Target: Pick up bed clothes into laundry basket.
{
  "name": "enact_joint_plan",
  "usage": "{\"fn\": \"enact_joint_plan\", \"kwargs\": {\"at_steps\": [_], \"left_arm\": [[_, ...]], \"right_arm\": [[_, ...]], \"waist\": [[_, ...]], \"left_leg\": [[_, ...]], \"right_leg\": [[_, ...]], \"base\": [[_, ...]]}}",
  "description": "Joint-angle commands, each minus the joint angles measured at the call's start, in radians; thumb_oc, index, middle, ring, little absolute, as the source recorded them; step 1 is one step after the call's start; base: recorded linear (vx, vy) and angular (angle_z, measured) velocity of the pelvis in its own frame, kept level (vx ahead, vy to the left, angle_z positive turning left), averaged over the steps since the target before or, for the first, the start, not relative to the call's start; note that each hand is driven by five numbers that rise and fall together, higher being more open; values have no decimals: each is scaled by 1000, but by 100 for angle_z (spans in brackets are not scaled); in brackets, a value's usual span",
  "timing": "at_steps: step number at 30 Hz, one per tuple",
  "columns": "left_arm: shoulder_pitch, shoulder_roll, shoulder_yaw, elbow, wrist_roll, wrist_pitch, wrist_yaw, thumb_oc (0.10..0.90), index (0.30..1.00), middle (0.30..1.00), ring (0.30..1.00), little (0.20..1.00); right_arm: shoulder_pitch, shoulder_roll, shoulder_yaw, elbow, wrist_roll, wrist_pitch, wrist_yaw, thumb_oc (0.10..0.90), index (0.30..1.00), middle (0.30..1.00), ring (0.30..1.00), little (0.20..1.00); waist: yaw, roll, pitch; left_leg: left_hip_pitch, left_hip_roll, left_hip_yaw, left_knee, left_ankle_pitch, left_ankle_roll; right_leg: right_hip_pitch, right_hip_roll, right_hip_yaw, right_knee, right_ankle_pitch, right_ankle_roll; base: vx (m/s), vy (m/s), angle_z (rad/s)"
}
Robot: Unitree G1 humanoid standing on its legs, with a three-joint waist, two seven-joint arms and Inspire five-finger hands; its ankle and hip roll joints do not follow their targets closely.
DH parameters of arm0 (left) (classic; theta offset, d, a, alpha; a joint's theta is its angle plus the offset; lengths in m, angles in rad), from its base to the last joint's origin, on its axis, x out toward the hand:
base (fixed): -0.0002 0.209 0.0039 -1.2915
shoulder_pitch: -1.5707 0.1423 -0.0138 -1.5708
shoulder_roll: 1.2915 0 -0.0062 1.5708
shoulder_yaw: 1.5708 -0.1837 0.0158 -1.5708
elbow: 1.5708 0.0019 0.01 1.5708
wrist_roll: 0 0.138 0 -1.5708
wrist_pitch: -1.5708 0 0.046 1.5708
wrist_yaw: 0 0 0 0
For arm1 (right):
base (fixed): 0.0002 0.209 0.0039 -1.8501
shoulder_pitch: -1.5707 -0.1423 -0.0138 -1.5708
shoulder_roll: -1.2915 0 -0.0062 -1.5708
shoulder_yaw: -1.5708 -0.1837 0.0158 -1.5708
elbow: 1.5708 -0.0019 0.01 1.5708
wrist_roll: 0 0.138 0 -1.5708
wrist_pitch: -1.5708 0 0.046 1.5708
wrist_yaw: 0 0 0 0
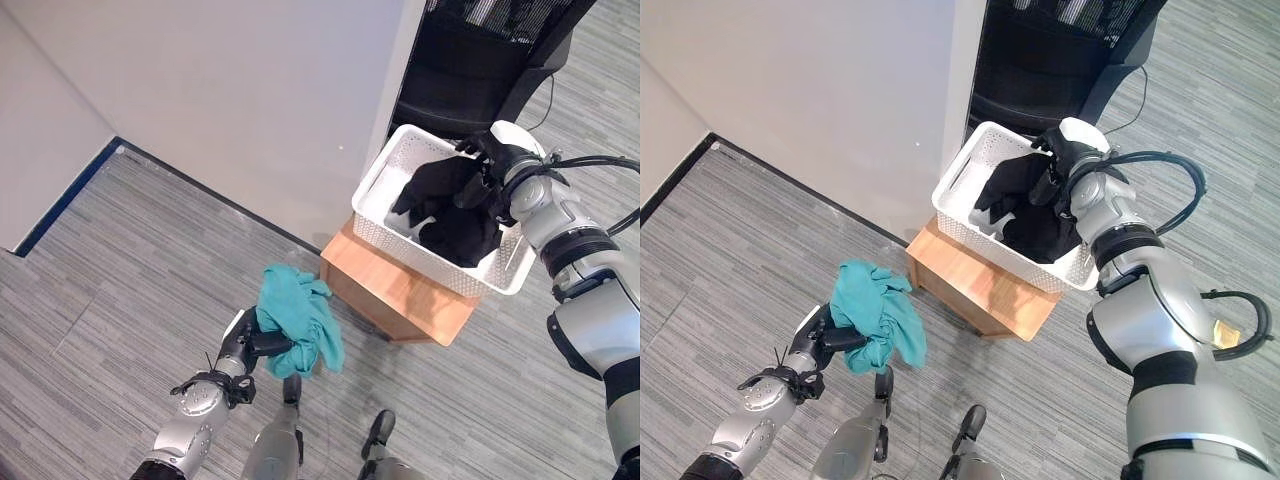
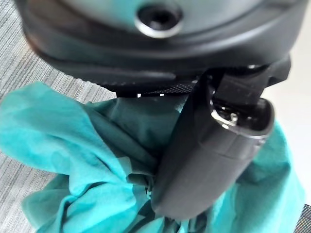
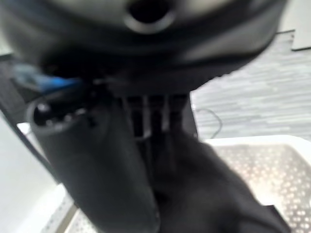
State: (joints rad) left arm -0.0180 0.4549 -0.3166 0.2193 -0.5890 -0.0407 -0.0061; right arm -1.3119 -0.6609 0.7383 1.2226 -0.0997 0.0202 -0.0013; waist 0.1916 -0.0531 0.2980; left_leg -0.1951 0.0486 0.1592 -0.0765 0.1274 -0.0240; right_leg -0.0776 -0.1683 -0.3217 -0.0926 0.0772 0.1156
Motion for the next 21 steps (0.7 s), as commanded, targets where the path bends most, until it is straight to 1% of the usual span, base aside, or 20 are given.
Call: {"fn": "enact_joint_plan", "kwargs": {"at_steps": [1,7,10,11,12,13,14,15,16,17,18,19,20,21], "left_arm": [[-36,15,-8,-143,-23,-96,-23,400,300,300,300,300],[-49,17,-9,-138,-26,-97,-25,400,300,300,300,300],[-51,20,5,-140,-21,-103,-23,400,300,300,300,300],[-46,18,27,-136,-18,-108,-17,400,300,300,300,300],[-46,19,26,-137,-18,-107,-17,400,300,300,300,300],[-40,23,48,-137,-17,-112,-12,400,300,300,300,300],[-24,27,93,-133,-12,-118,-8,400,300,300,300,300],[-24,29,92,-134,-12,-117,-8,400,300,300,300,300],[-16,32,121,-130,-12,-121,-3,400,300,300,300,300],[1,29,170,-121,-17,-126,2,400,300,300,300,300],[1,34,168,-121,-18,-125,2,400,300,300,300,300],[11,45,203,-117,-20,-130,5,400,300,300,300,300],[35,43,277,-121,-15,-136,10,400,300,300,300,300],[38,50,276,-124,-14,-134,10,400,300,300,300,300]], "right_arm": [[-244,-103,79,20,29,-16,-53,800,900,900,900,900],[-276,-117,104,15,33,-18,-54,800,900,900,900,900],[-283,-142,99,-46,68,-27,-61,800,900,900,900,900],[-274,-187,61,-158,130,-36,-88,800,900,900,900,900],[-271,-189,58,-161,130,-34,-88,800,900,900,900,900],[-258,-224,40,-232,152,-39,-99,800,900,900,900,900],[-219,-305,-9,-377,181,-49,-112,800,900,900,900,900],[-213,-307,-15,-382,179,-46,-112,800,900,900,900,900],[-173,-362,-54,-466,187,-50,-122,800,900,900,900,900],[-79,-443,-139,-544,220,-65,-137,800,900,900,900,900],[-65,-445,-152,-550,218,-64,-137,800,900,900,900,900],[4,-489,-212,-582,229,-66,-130,800,900,900,900,900],[124,-563,-309,-647,236,-71,-124,800,900,900,900,900],[154,-563,-337,-660,233,-68,-124,800,900,900,900,900]], "waist": [[9,-61,-42],[1,-65,-51],[-8,-66,-60],[-19,-64,-68],[-18,-65,-70],[-24,-64,-76],[-35,-59,-88],[-34,-60,-89],[-41,-58,-97],[-55,-46,-111],[-53,-50,-112],[-58,-48,-123],[-80,-24,-139],[-78,-30,-140]], "left_leg": [[7,-19,-14,-11,-19,-28],[18,-15,-7,-11,-23,-30],[26,-13,-5,-11,-26,-31],[40,-13,-2,-11,-32,-32],[36,-13,-2,-11,-28,-32],[43,-11,0,-11,-30,-33],[59,-10,4,-11,-38,-34],[56,-10,4,-11,-34,-33],[64,-11,6,-11,-36,-33],[84,-11,10,-11,-45,-34],[81,-10,10,-11,-41,-33],[91,-11,10,-11,-44,-33],[108,-15,14,-11,-48,-33],[108,-14,12,-11,-48,-33]], "right_leg": [[101,-17,5,5,12,78],[107,-15,11,5,5,78],[114,-15,13,5,-2,77],[126,-16,15,5,-8,79],[121,-16,15,5,-6,78],[127,-17,16,6,-8,78],[139,-20,16,8,-19,79],[136,-20,16,7,-15,78],[142,-22,17,9,-20,79],[160,-26,16,12,-34,78],[158,-26,16,11,-30,77],[168,-29,12,13,-36,77],[182,-35,11,20,-46,76],[183,-35,9,21,-46,76]], "base": [[0,0,0],[0,0,0],[0,0,0],[0,0,0],[0,0,0],[0,0,0],[0,0,0],[22,-12,7],[0,0,0],[0,0,0],[31,-6,-2],[17,-7,3],[0,0,0],[30,-16,-3]]}}
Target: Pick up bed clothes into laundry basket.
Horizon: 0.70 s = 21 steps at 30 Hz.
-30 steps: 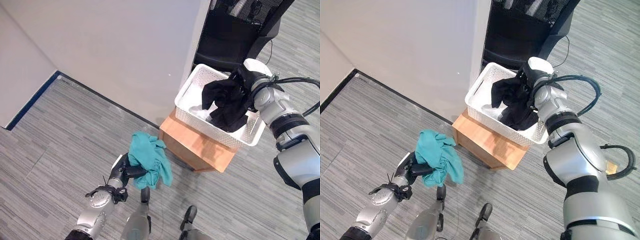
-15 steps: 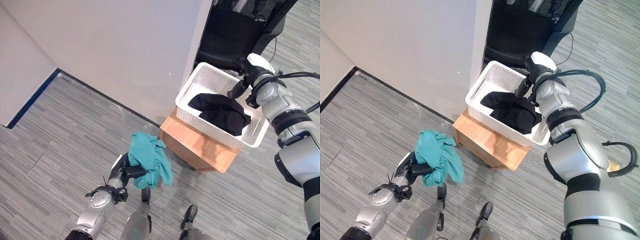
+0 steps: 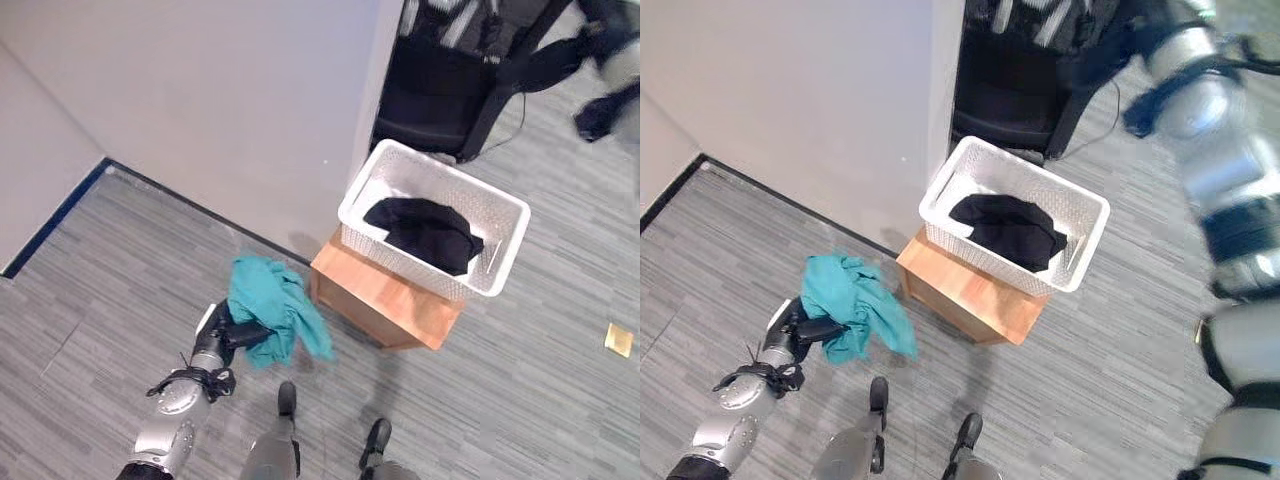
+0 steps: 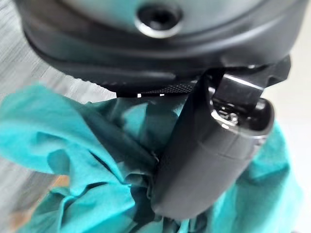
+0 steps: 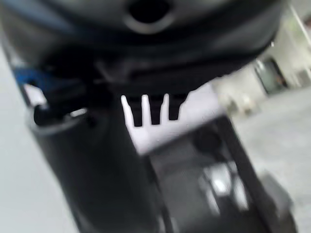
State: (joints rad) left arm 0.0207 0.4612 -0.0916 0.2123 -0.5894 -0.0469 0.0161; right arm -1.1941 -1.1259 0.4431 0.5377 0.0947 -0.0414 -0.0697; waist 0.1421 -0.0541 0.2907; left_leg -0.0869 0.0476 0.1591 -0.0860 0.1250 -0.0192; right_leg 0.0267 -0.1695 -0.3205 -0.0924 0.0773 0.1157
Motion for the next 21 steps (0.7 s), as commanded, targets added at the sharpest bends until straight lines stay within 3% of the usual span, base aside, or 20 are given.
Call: {"fn": "enact_joint_plan", "kwargs": {"at_steps": [1,2,4,5,7,8,9,12,14,15,16,18,21], "left_arm": [[15,52,89,-122,-15,-129,-14,400,300,300,300,300],[38,53,168,-128,-30,-133,-25,400,300,300,300,300],[51,76,179,-139,-43,-129,-37,400,300,300,300,300],[62,77,210,-143,-51,-129,-51,400,300,300,300,300],[91,115,239,-173,-48,-126,-80,400,300,300,300,300],[115,142,272,-219,-33,-114,-114,400,300,300,300,300],[125,168,277,-248,-23,-106,-128,400,300,300,300,300],[135,193,288,-280,-2,-99,-139,400,300,300,300,300],[137,209,313,-317,12,-99,-149,400,300,300,300,300],[129,207,316,-353,-3,-91,-155,400,300,300,300,300],[131,210,317,-356,-4,-89,-155,400,300,300,300,300],[98,229,263,-425,-40,-54,-197,400,300,300,300,300],[68,281,230,-479,-68,-31,-229,400,300,300,300,300]], "right_arm": [[154,-127,-138,-13,41,-11,-48,800,900,900,900,900],[328,-147,-270,-58,36,-16,-34,800,900,900,900,900],[519,-130,-433,-110,26,-13,-27,800,900,900,900,900],[592,-124,-484,-113,30,-17,-15,800,900,900,900,900],[831,-67,-670,-172,15,-18,6,800,900,900,900,900],[955,-7,-747,-198,-11,-15,21,800,900,900,900,900],[1039,35,-815,-228,-28,-11,21,800,900,900,900,900],[1122,108,-859,-278,-53,-5,33,800,900,900,900,900],[1173,195,-869,-313,-61,-2,47,800,900,900,900,900],[1197,285,-852,-345,-67,-1,54,800,900,900,900,900],[1203,292,-856,-353,-70,2,54,800,900,900,900,900],[1228,401,-803,-386,-86,11,66,800,900,900,900,900],[1238,452,-774,-390,-93,19,75,800,900,900,900,900]], "waist": [[-36,-23,-144],[-58,1,-165],[-56,-7,-174],[-69,7,-182],[-72,14,-196],[-87,39,-200],[-83,46,-204],[-81,56,-208],[-83,76,-208],[-86,90,-207],[-86,87,-207],[-101,114,-200],[-110,130,-199]], "left_leg": [[12,-15,12,-1,-49,-37],[27,-15,16,-1,-51,-37],[37,-15,16,-1,-53,-37],[45,-16,20,-1,-54,-37],[64,-17,22,-1,-57,-39],[73,-16,27,-1,-56,-40],[77,-16,26,-1,-54,-42],[83,-15,25,0,-51,-44],[86,-15,23,1,-46,-45],[90,-14,23,1,-42,-46],[92,-13,22,1,-42,-47],[98,-11,20,4,-40,-52],[97,-7,20,2,-28,-55]], "right_leg": [[89,-36,5,24,-54,76],[100,-42,5,29,-66,75],[110,-44,-2,31,-72,74],[115,-47,-1,31,-75,75],[133,-52,-5,31,-82,75],[140,-56,-5,32,-85,74],[146,-56,-6,32,-89,72],[155,-56,-8,33,-95,68],[160,-56,-9,32,-101,64],[164,-56,-8,30,-105,60],[166,-55,-9,29,-105,59],[175,-52,-7,30,-117,53],[174,-46,-5,27,-114,49]], "base": [[33,-30,4],[31,-43,13],[6,-19,6],[11,-32,-5],[13,-45,-14],[-2,-59,-20],[-18,-73,-20],[-16,-53,-12],[-40,-63,-5],[-40,-70,-7],[-53,-101,-10],[-36,-74,-9],[-33,-42,-2]]}}
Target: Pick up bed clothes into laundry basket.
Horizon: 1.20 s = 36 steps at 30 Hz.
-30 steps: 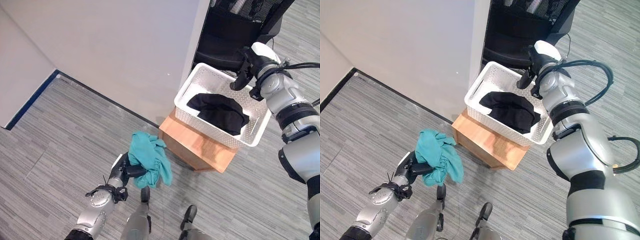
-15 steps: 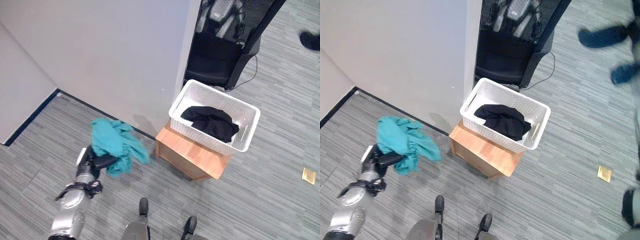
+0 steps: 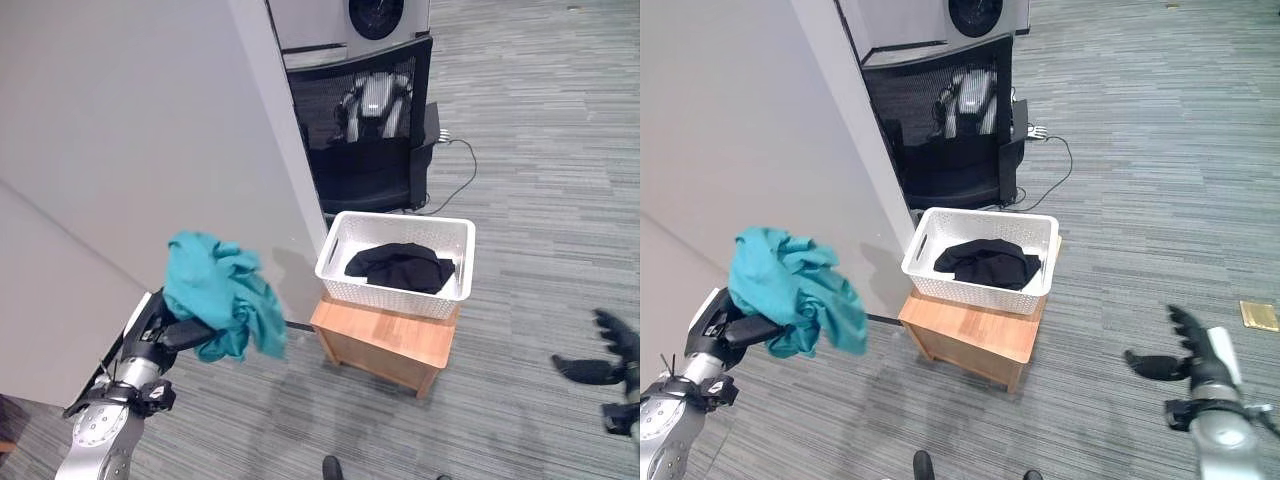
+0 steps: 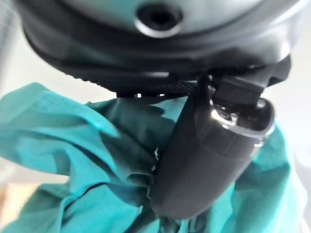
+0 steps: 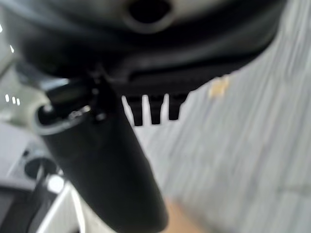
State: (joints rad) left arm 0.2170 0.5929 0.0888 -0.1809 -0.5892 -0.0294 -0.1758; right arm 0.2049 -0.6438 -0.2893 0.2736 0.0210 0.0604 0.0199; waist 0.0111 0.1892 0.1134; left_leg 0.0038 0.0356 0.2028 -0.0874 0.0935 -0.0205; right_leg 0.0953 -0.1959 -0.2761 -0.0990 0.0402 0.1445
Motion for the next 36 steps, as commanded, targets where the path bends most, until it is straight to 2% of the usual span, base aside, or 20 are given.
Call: {"fn": "enact_joint_plan", "kwargs": {"at_steps": [1,3,4,5,7,8,9,11,12,13,15,17,18,21,22,24,25,29,30,36], "left_arm": [[-143,144,-6,-106,-169,-23,-65,400,300,300,300,300],[-169,131,-107,-133,-304,16,-72,400,300,300,300,300],[-173,195,-143,-202,-347,44,-87,400,300,300,300,300],[-171,199,-143,-205,-350,46,-85,400,300,300,300,300],[-189,307,-173,-260,-419,58,-96,400,300,300,300,300],[-191,312,-174,-260,-423,58,-95,400,300,300,300,300],[-265,442,-183,-290,-438,52,-106,400,300,300,300,300],[-309,475,-195,-289,-441,46,-106,400,300,300,300,300],[-358,504,-212,-282,-442,39,-104,400,300,300,300,300],[-500,556,-284,-256,-421,29,-102,400,300,300,300,300],[-559,564,-314,-242,-415,22,-100,400,300,300,300,300],[-809,585,-452,-133,-343,-10,-86,400,300,300,300,300],[-836,582,-476,-121,-343,-14,-87,400,300,300,300,300],[-1081,544,-625,34,-282,-42,-65,400,300,300,300,300],[-1204,532,-693,88,-227,-46,-63,400,300,300,300,300],[-1278,513,-734,129,-210,-60,-50,400,300,300,300,300],[-1367,469,-770,209,-178,-70,-37,400,300,300,300,300],[-1483,393,-810,344,-118,-89,5,400,300,300,300,300],[-1536,358,-824,429,-88,-89,19,400,300,300,300,300],[-1581,366,-827,558,-26,-90,44,400,300,300,300,300]], "right_arm": [[-159,-9,-22,-129,-23,-79,-16,800,900,900,900,900],[-145,29,-1,-146,-29,-73,-27,800,900,900,900,900],[-119,54,-3,-152,-40,-68,-39,800,900,900,900,900],[-116,58,-4,-154,-41,-68,-39,800,900,900,900,900],[-99,65,0,-131,-45,-67,-68,800,900,900,900,900],[-99,68,0,-130,-45,-68,-70,800,900,900,900,900],[-62,93,12,-107,-36,-78,-83,800,900,900,900,900],[-49,105,14,-101,-32,-79,-83,800,900,900,900,900],[-40,118,17,-99,-28,-79,-81,800,900,900,900,900],[-31,136,33,-99,-15,-80,-74,800,900,900,900,900],[-29,140,40,-102,-11,-80,-70,800,900,900,900,900],[-40,148,74,-104,3,-83,-59,800,900,900,900,900],[-39,152,68,-103,3,-83,-60,800,900,900,900,900],[-47,163,92,-110,26,-88,-44,800,900,900,900,900],[-51,171,105,-104,33,-88,-39,800,900,900,900,900],[-50,181,105,-91,40,-88,-35,800,900,900,900,900],[-49,191,126,-57,53,-87,-26,800,900,900,900,900],[-49,199,158,21,65,-78,-8,800,900,900,900,900],[-55,197,188,81,67,-70,4,800,900,900,900,900],[-16,210,212,154,80,-58,50,800,900,900,900,900]], "waist": [[12,-109,-18],[-2,-94,-11],[-14,-78,-8],[-13,-80,-8],[-24,-63,-6],[-23,-66,-5],[-34,-58,-4],[-37,-58,-5],[-39,-60,-6],[-50,-60,-12],[-55,-59,-14],[-72,-56,-20],[-67,-59,-19],[-80,-60,-22],[-91,-59,-24],[-89,-66,-24],[-97,-70,-26],[-108,-81,-31],[-119,-88,-35],[-135,-116,-40]], "left_leg": [[11,5,-22,6,-1,-56],[11,8,-21,5,10,-57],[16,8,-20,5,15,-57],[17,8,-20,4,15,-58],[21,7,-20,3,20,-59],[21,8,-21,3,20,-59],[22,8,-27,2,25,-64],[23,9,-29,2,26,-66],[23,10,-31,2,26,-68],[24,10,-33,0,27,-71],[24,10,-32,0,27,-72],[26,10,-27,0,25,-75],[25,10,-29,0,25,-74],[24,12,-19,0,23,-75],[22,14,-13,0,20,-76],[19,15,-10,0,19,-75],[15,16,-4,0,16,-75],[11,19,5,0,11,-72],[9,20,15,0,7,-72],[4,30,46,0,0,-72]], "right_leg": [[113,-19,-47,34,-85,19],[114,-14,-45,31,-80,16],[119,-12,-44,30,-82,14],[121,-12,-45,29,-82,14],[124,-10,-45,29,-82,14],[125,-9,-46,29,-82,14],[131,-6,-45,27,-82,14],[135,-5,-49,26,-82,15],[139,-3,-55,24,-82,15],[141,-2,-61,22,-81,18],[141,-2,-61,21,-81,19],[141,-3,-61,21,-76,25],[142,-2,-63,21,-76,25],[135,-5,-62,20,-66,34],[127,-5,-60,20,-61,40],[122,-5,-59,19,-58,42],[115,-5,-56,18,-55,46],[101,-4,-47,18,-48,52],[92,-3,-38,18,-44,55],[61,3,-6,15,-27,59]], "base": [[-39,-65,0],[-42,-68,3],[-19,-47,7],[-11,-35,5],[0,0,0],[-7,-41,4],[-3,-32,8],[-5,-35,17],[4,-49,18],[7,-39,15],[8,-18,17],[9,-12,11],[10,-5,4],[1,1,-1],[5,10,5],[3,10,-5],[11,32,-14],[12,35,-17],[14,45,-5],[24,42,-19]]}}
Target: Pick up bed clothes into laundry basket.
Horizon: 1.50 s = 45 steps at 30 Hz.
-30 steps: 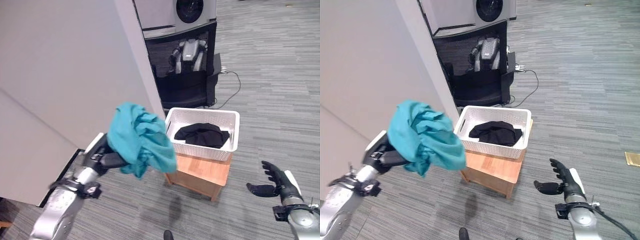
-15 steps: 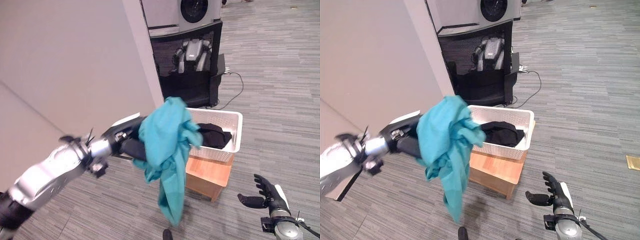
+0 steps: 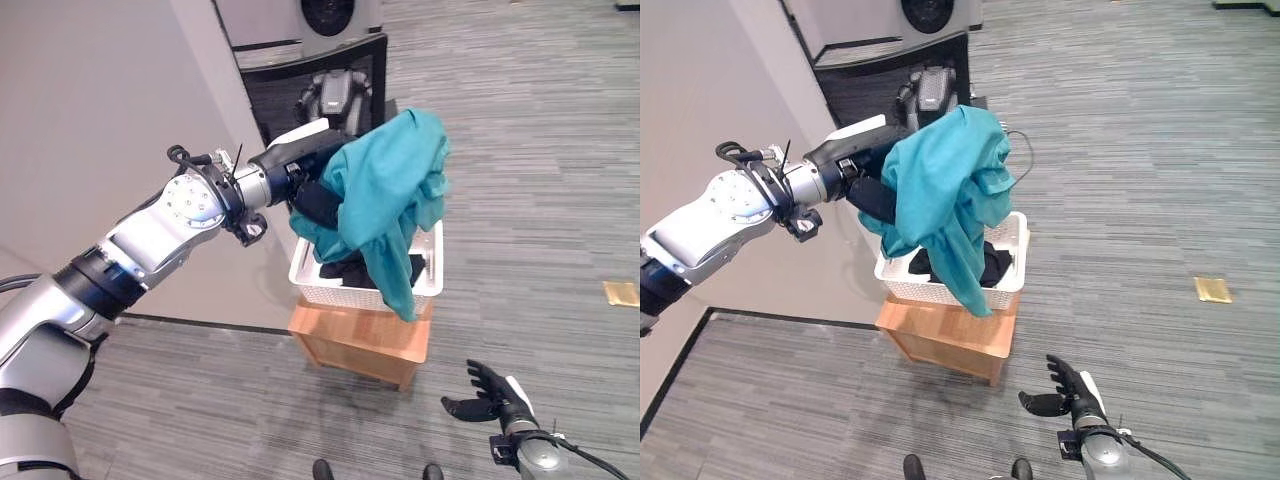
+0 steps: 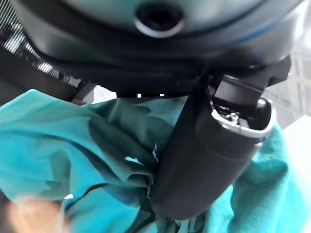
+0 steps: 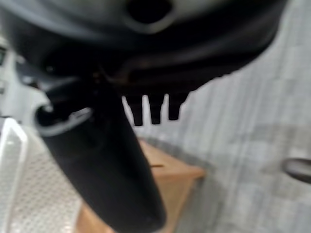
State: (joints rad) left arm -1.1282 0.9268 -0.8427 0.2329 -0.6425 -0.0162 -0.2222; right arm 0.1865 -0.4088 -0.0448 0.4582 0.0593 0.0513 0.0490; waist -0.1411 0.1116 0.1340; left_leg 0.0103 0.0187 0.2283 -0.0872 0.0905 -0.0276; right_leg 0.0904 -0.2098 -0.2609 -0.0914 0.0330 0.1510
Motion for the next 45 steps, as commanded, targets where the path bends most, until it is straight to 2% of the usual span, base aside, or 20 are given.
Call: {"fn": "enact_joint_plan", "kwargs": {"at_steps": [1,3,5,6,11,15,19,21,26,37,45], "left_arm": [[-251,30,102,167,28,-101,93,400,300,300,300,300],[-253,29,124,219,51,-107,115,400,300,300,300,300],[-253,30,124,220,51,-108,115,400,300,300,300,300],[-265,44,114,256,67,-103,113,400,300,300,300,300],[-280,113,83,273,86,-97,95,400,300,300,300,300],[-374,206,-18,366,115,-100,39,400,300,300,300,300],[-462,248,-130,442,155,-104,-7,400,300,300,300,300],[-472,256,-146,447,157,-107,-17,400,300,300,300,300],[-518,289,-231,447,210,-124,-48,400,300,300,300,300],[-577,266,-271,440,220,-158,-19,400,300,300,300,300],[-665,233,-292,478,204,-171,19,400,300,300,300,300]], "right_arm": [[8,-20,-31,-21,44,-46,27,800,900,900,900,900],[27,-7,-19,1,47,-38,47,800,900,900,900,900],[26,-7,-18,2,48,-39,47,800,900,900,900,900],[23,-7,-6,8,58,-36,58,800,900,900,900,900],[27,-7,-14,10,74,-38,63,800,900,900,900,900],[51,-12,-42,-14,73,-38,70,800,900,900,900,900],[41,-27,-57,-24,66,-46,52,800,900,900,900,900],[41,-26,-57,-24,64,-48,52,800,900,900,900,900],[47,-31,-76,-34,56,-59,42,800,900,900,900,900],[71,-21,-95,-37,61,-73,36,800,900,900,900,900],[82,-15,-106,-17,79,-77,32,800,900,900,900,900]], "waist": [[15,-43,-61],[4,-62,-62],[6,-62,-63],[1,-75,-58],[3,-80,-48],[3,-59,-7],[0,-17,27],[0,-12,34],[-4,20,62],[-22,65,82],[-28,81,76]], "left_leg": [[-4,50,28,0,2,-65],[-7,61,48,0,0,-67],[-9,61,50,0,-1,-67],[-20,69,64,0,2,-70],[-31,74,81,0,4,-70],[-40,70,105,0,1,-71],[-77,61,98,0,10,-71],[-81,58,95,0,10,-71],[-101,46,99,0,10,-70],[-116,28,115,0,3,-69],[-117,24,116,0,-1,-69]], "right_leg": [[58,19,-14,6,-15,53],[35,25,5,4,-5,56],[32,25,7,4,-4,56],[10,30,22,4,2,57],[-13,34,35,4,12,59],[-40,30,49,4,24,68],[-72,23,42,4,40,75],[-76,21,39,4,44,77],[-97,11,33,4,59,87],[-118,-9,36,4,82,100],[-120,-13,31,4,78,101]], "base": [[20,45,-18],[19,43,-26],[-11,22,-29],[-32,19,-22],[-21,19,-17],[-14,50,-14],[-42,56,1],[-3,16,3],[9,31,3],[32,30,2],[42,7,1]]}}
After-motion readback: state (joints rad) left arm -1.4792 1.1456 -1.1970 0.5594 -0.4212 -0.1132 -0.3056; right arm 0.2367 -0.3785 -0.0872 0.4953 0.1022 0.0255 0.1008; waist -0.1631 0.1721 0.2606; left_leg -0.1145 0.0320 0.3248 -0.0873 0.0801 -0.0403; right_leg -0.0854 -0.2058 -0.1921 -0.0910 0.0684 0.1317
